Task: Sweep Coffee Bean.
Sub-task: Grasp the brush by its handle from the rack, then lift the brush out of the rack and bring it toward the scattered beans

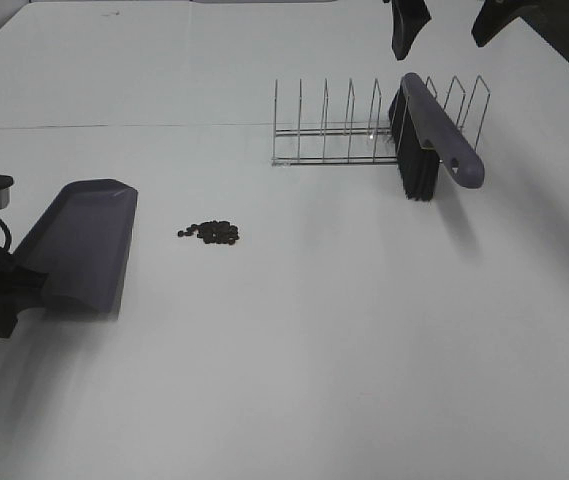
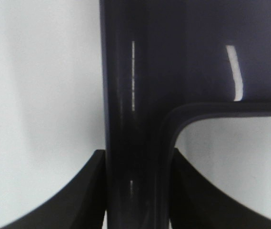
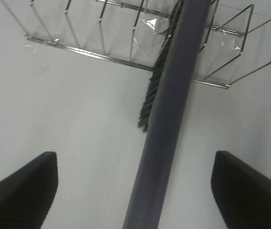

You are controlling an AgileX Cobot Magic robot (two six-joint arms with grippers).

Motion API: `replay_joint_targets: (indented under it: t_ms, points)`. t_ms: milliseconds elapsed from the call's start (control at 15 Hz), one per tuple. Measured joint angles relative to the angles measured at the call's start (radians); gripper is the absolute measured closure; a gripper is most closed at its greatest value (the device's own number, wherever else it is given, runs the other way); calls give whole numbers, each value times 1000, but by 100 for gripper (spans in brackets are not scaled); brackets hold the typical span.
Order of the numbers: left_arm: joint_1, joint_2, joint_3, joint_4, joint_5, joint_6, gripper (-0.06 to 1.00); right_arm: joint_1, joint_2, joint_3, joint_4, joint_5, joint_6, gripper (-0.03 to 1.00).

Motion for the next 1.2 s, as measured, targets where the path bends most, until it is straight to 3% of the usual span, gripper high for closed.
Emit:
replay_joint_targets:
  t_ms: [333,800,933,1000,1200]
  points:
    - [0,0,0,-11,0,0,62,-51,218,-179,11,0,-50,16]
    - [0,0,0,-19,0,0,62,-55,366,-194,-28,-41,-57,28]
    - [0,0,0,-23,0,0,62,-55,376,-194,-30,-60,-57,40]
    - [0,0,0,-24,0,0,62,-55,377,-194,-31,-61,-57,53]
    - [0,0,0,-24,-4,4,62,-60,348,-194,-46,-3,-47,58]
